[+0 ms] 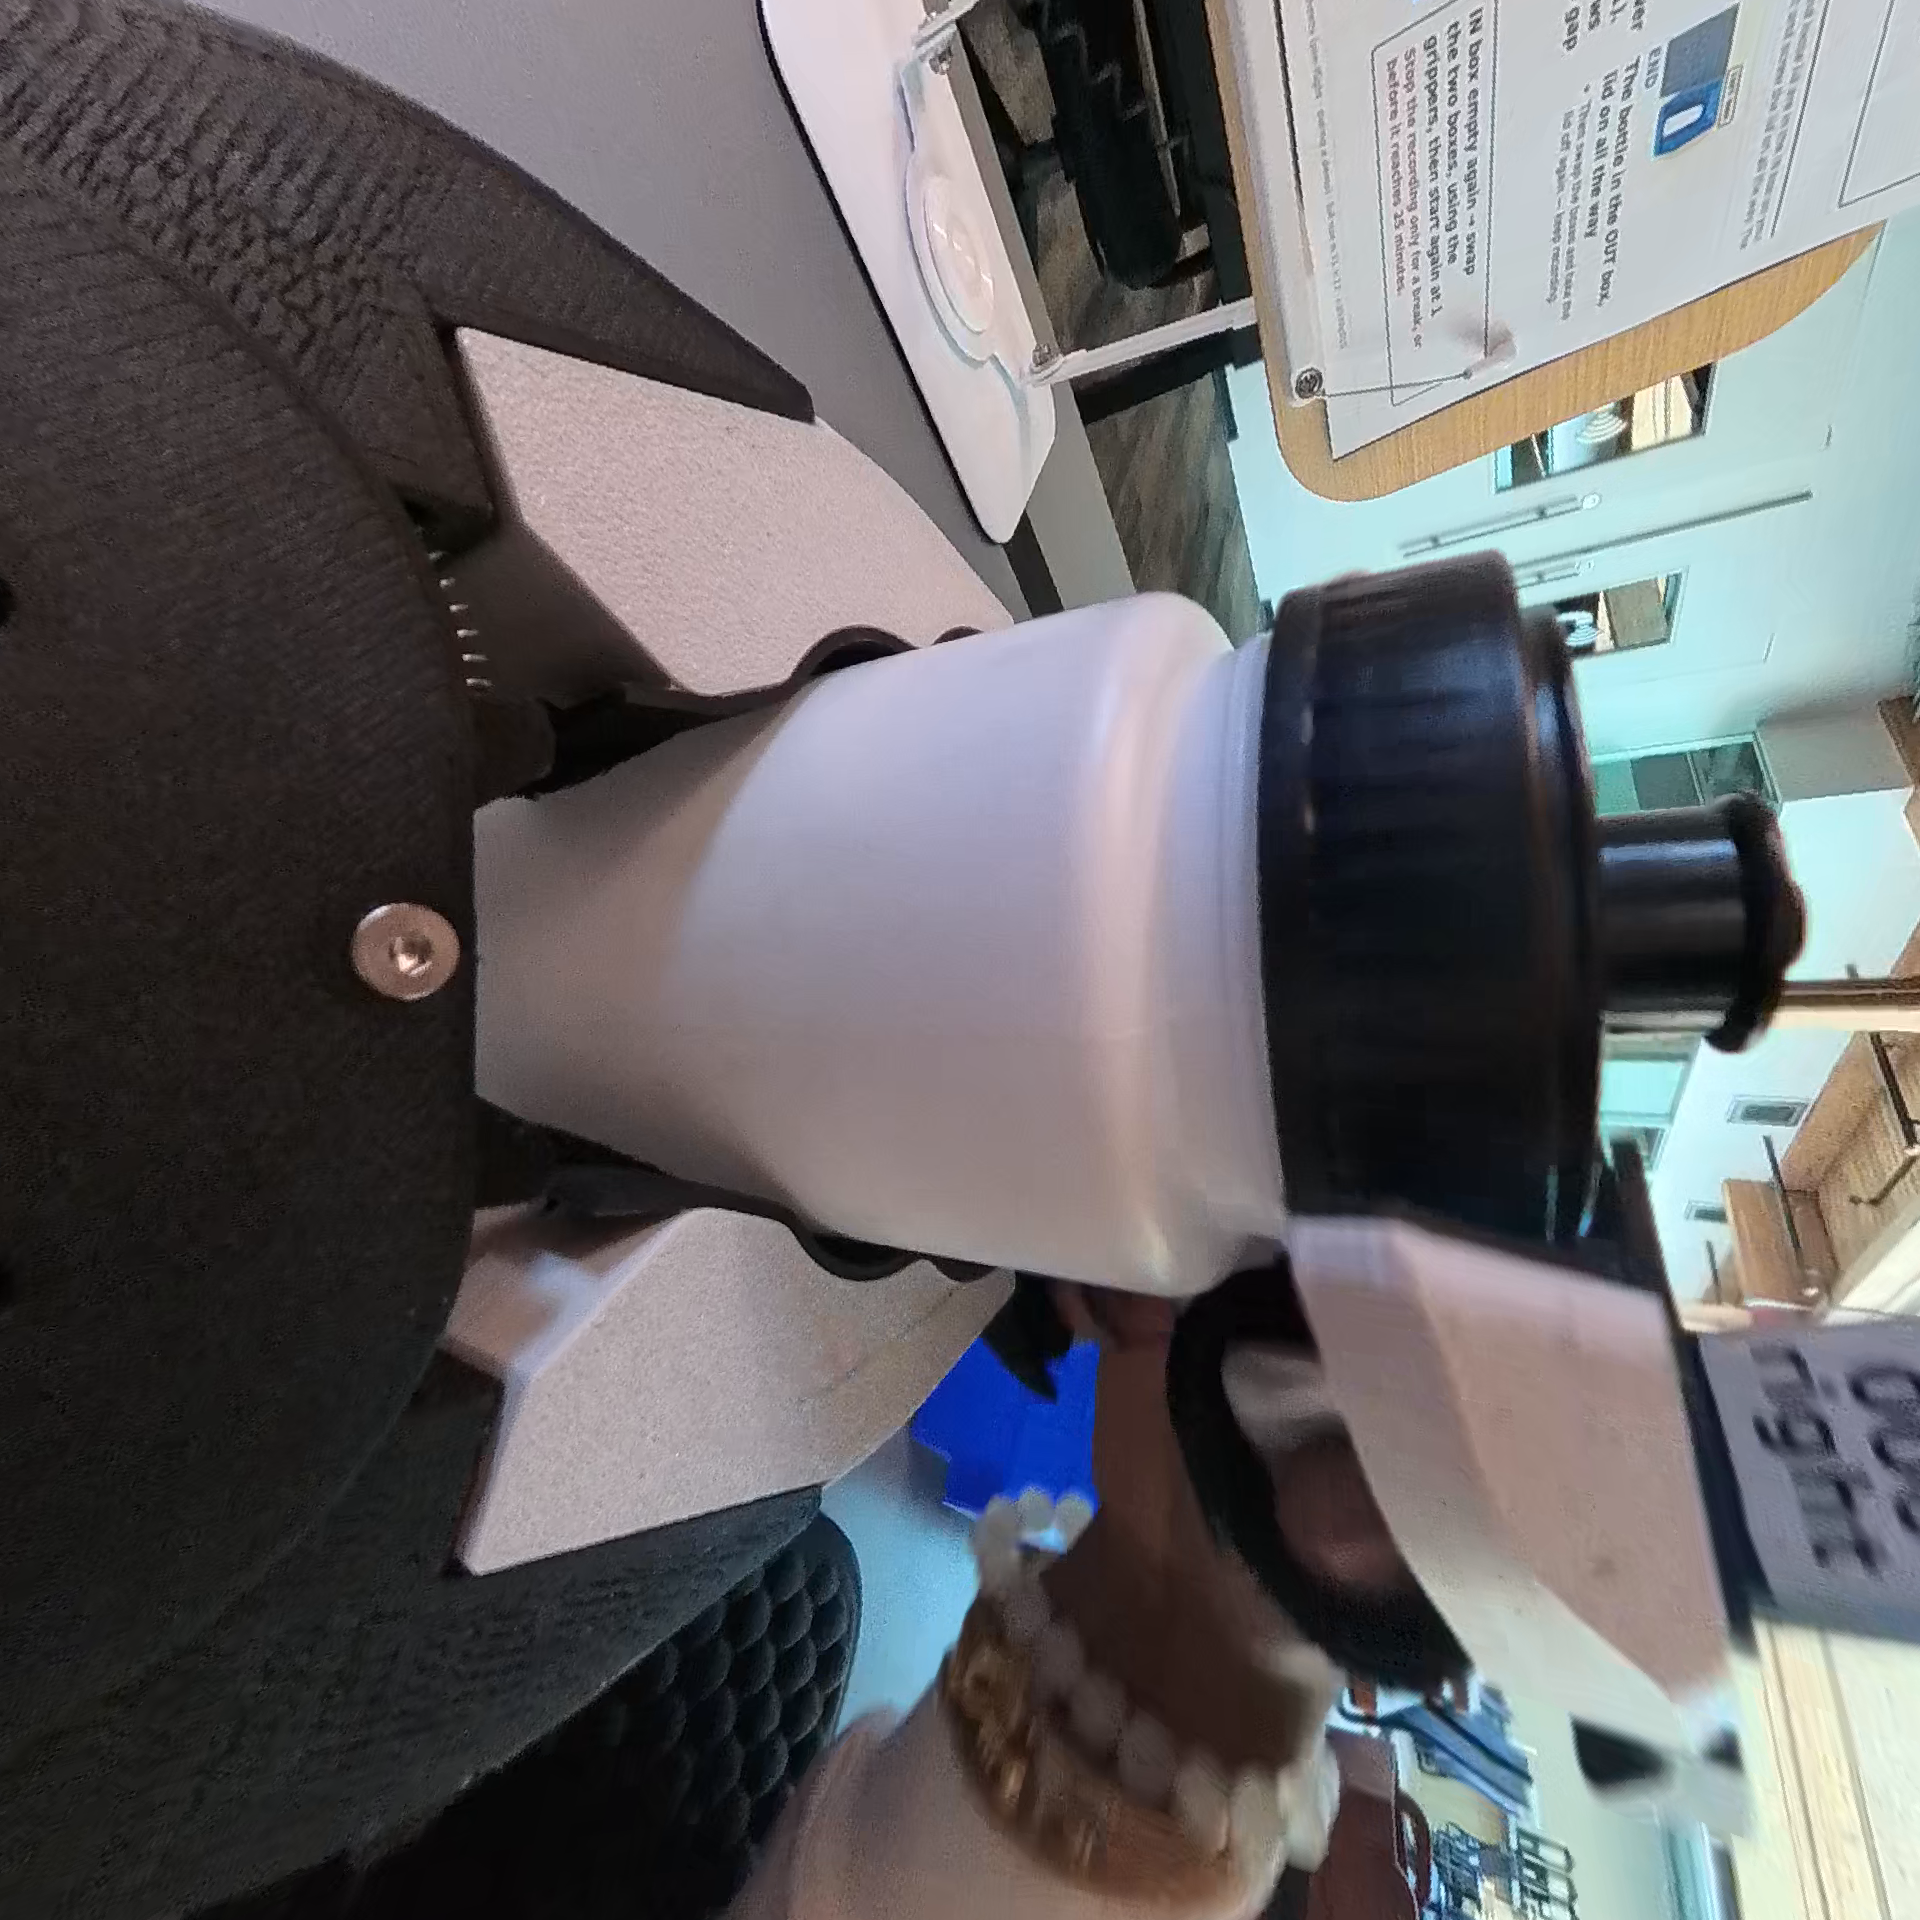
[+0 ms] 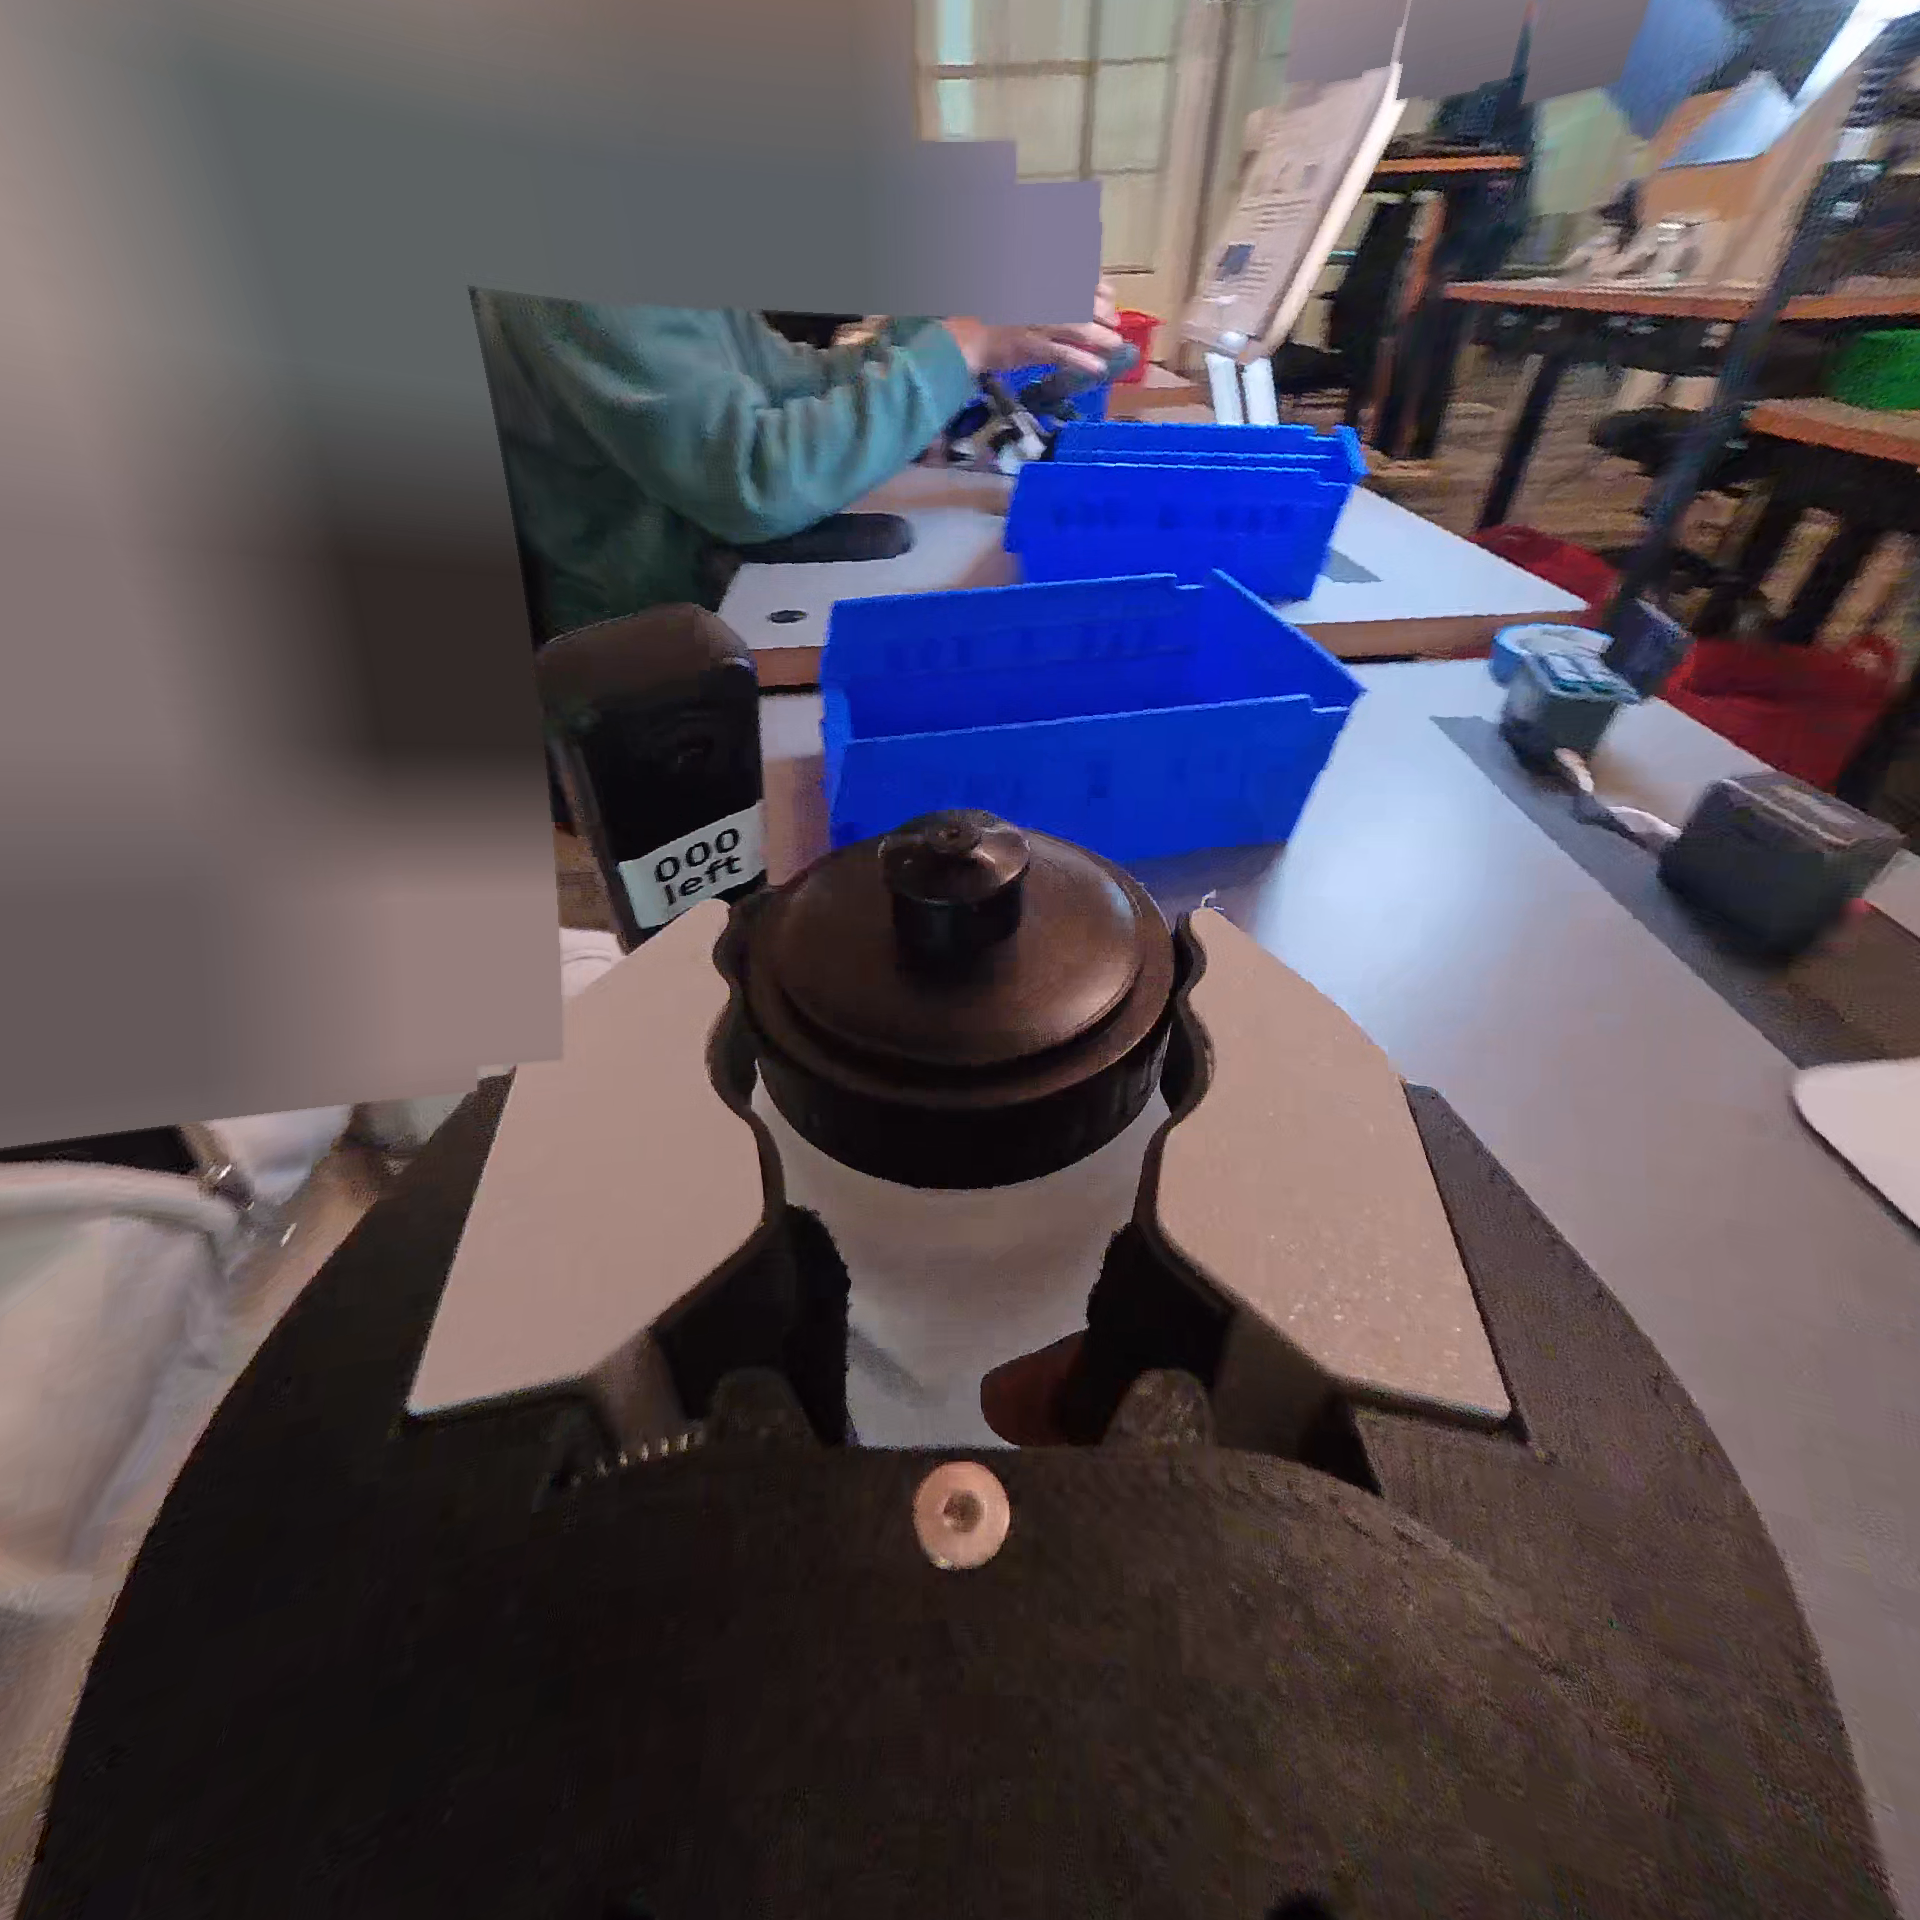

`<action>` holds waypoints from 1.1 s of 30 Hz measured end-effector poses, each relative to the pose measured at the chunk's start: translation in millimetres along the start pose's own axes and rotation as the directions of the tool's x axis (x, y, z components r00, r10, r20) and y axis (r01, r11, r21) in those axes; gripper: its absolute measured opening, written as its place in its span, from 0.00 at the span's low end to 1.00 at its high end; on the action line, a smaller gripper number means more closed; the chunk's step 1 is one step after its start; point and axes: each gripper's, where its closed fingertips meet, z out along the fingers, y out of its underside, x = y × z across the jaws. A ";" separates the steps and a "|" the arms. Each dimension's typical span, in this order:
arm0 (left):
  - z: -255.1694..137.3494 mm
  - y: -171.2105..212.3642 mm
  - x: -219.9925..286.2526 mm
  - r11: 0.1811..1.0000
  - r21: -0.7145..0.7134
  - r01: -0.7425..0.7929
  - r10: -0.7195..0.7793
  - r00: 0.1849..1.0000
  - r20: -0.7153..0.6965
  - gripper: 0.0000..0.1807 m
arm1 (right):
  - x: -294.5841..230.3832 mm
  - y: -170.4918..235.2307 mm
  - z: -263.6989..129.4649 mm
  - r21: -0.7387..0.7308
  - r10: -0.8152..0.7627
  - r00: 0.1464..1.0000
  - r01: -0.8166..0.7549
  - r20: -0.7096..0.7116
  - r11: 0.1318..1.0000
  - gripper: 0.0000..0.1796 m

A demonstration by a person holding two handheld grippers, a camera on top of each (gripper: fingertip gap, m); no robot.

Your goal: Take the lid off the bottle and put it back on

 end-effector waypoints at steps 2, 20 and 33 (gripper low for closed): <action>0.2 0.0 0.4 1.000 -0.001 -0.003 0.003 1.000 0.004 0.58 | 4.8 0.8 -1.6 -0.011 0.032 0.978 -0.035 -0.206 0.999 0.43; 0.1 -0.4 1.2 1.000 0.007 0.009 -0.009 1.000 -0.018 0.58 | -11.6 1.5 3.5 -0.069 -0.035 0.939 0.062 0.342 0.996 0.47; -0.1 -0.1 -0.4 1.000 0.001 -0.002 0.002 1.000 0.021 0.58 | 12.9 2.1 1.0 -0.023 0.101 0.892 -0.124 -0.441 0.992 0.46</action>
